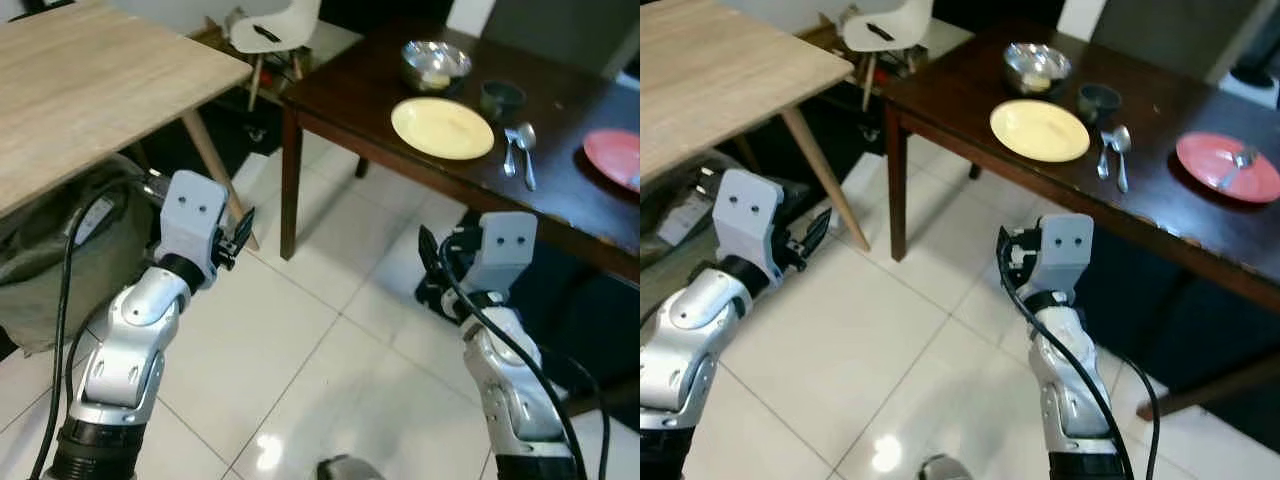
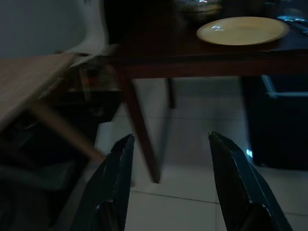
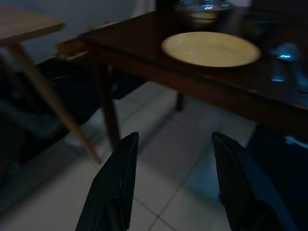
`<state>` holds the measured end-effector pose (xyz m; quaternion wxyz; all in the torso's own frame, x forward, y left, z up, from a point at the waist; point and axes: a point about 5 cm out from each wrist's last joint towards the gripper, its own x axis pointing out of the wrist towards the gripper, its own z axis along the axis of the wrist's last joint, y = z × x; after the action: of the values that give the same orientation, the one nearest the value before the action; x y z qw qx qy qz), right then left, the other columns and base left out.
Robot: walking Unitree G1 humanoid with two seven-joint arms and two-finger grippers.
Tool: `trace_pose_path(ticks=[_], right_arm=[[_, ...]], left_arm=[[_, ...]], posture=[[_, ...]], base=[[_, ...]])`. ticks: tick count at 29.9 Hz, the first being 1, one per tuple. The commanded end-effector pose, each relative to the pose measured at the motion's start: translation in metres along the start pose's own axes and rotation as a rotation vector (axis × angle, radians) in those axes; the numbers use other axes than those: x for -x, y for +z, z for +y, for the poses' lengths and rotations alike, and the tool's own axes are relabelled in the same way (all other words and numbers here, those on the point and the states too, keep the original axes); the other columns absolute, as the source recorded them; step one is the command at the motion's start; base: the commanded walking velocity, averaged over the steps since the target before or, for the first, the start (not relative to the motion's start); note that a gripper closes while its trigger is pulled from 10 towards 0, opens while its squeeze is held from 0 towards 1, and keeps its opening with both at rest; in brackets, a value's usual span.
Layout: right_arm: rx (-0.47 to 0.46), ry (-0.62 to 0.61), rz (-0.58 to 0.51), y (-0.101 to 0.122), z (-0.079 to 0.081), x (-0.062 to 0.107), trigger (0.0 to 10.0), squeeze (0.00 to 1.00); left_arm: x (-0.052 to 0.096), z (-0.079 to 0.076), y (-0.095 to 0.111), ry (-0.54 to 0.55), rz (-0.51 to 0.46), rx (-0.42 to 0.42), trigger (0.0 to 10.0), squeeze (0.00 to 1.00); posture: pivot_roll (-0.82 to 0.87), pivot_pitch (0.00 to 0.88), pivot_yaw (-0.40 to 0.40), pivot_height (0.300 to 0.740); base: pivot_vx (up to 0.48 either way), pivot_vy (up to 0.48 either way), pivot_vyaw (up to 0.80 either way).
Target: Setting the table
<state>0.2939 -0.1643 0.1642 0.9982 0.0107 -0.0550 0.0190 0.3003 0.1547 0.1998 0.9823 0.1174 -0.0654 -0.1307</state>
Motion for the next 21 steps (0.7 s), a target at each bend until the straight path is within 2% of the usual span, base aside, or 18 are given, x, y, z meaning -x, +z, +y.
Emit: trace_pose_path(ticks=[1,5,9,11,13,14,17,19,20,21], right_arm=[[0.005,-0.013,0.016,-0.003,-0.004,0.002,10.0,0.0],[0.006,-0.012,0.018,-0.004,-0.004,0.002,10.0,0.0],[0.008,-0.008,0.043,-0.012,-0.003,0.006,10.0,0.0],[0.011,0.011,0.084,-0.026,-0.003,0.011,10.0,0.0],[-0.034,0.035,0.157,-0.049,-0.001,0.018,10.0,0.0],[-0.034,0.035,0.157,-0.049,-0.001,0.018,10.0,0.0],[-0.149,0.095,0.288,-0.085,0.005,0.033,10.0,0.0],[-0.272,0.143,0.376,-0.109,0.011,0.042,10.0,0.0],[-0.272,0.143,0.376,-0.109,0.011,0.042,10.0,0.0],[-0.322,0.152,0.41,-0.119,0.013,0.045,10.0,0.0]], left_arm=[[0.001,-0.002,-0.003,-0.008,0.014,0.0,10.0,0.2],[0.002,-0.004,-0.004,-0.011,0.016,0.003,10.0,0.2],[0.009,-0.005,-0.016,-0.014,0.055,0.012,10.0,0.2],[0.018,-0.006,-0.034,-0.007,0.118,0.004,10.0,0.2],[0.029,-0.006,-0.057,0.009,0.199,-0.018,10.0,0.2],[0.029,-0.006,-0.057,0.009,0.199,-0.018,10.0,0.2],[0.047,-0.001,-0.099,0.061,0.355,-0.027,10.0,0.2],[0.064,0.004,-0.131,0.096,0.49,0.024,10.0,0.2],[0.064,0.004,-0.131,0.096,0.49,0.024,10.0,0.2],[0.073,0.007,-0.145,0.11,0.556,0.037,10.0,0.2]], posture=[[-0.09,0.052,0.033,0.74],[-0.09,0.051,0.032,0.74],[-0.09,0.05,0.031,0.74],[-0.09,0.049,0.029,0.74],[-0.09,0.049,0.026,0.74],[-0.09,0.049,0.026,0.74],[-0.08,0.047,0.024,0.74],[-0.08,0.047,0.024,0.74],[-0.08,0.047,0.024,0.74],[-0.09,0.046,0.026,0.74]], base=[[0.0,0.0,-0.8],[0.0,0.0,-0.8],[0.0,0.0,-0.8],[0.0,0.0,-0.8],[0.0,0.0,-0.8],[0.0,0.0,-0.8],[0.0,0.0,-0.8],[0.0,0.0,0.0],[0.0,0.0,0.0],[0.0,0.0,0.0]])
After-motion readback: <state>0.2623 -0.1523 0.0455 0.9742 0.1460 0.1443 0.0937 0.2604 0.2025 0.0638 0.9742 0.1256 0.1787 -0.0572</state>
